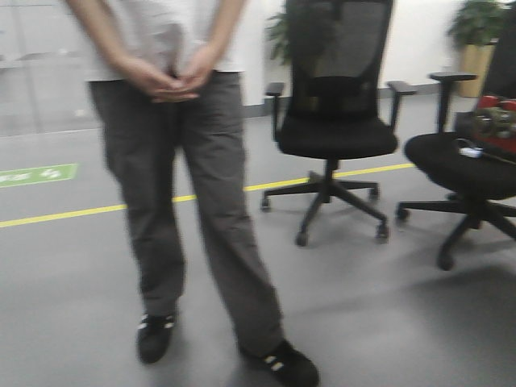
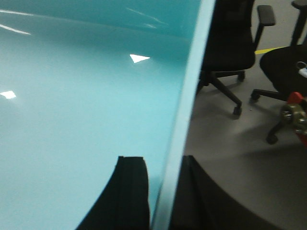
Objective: Fetch blue bin and place on conveyor start
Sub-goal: 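Hold the bin in both grippers while the base turns toward the red conveyor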
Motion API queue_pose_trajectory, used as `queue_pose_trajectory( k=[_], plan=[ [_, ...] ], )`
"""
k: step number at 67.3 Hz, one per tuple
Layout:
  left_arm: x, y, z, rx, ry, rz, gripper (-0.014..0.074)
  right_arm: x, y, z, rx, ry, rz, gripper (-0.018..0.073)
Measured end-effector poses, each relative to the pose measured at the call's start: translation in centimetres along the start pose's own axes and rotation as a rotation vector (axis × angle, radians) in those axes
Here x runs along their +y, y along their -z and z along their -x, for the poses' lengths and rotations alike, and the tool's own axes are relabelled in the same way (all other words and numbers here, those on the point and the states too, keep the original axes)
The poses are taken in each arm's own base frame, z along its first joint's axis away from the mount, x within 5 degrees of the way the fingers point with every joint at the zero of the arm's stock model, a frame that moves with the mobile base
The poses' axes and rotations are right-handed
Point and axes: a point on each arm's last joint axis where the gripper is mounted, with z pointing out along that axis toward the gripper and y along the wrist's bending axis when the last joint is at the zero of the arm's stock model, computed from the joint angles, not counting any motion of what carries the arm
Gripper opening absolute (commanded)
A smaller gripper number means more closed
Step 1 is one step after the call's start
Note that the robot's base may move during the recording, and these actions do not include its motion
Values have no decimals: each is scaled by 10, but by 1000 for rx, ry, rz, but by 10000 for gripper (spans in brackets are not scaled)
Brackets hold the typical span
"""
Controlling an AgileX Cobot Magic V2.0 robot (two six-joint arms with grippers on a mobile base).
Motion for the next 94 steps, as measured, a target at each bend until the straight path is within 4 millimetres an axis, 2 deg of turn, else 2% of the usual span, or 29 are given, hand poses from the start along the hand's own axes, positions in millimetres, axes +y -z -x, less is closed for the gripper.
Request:
queue_pose_trajectory(
  k=[94],
  plan=[
    [0, 0, 0, -3, -8, 5, -111, 0, 0, 1, -12, -2, 4, -153]
  ],
)
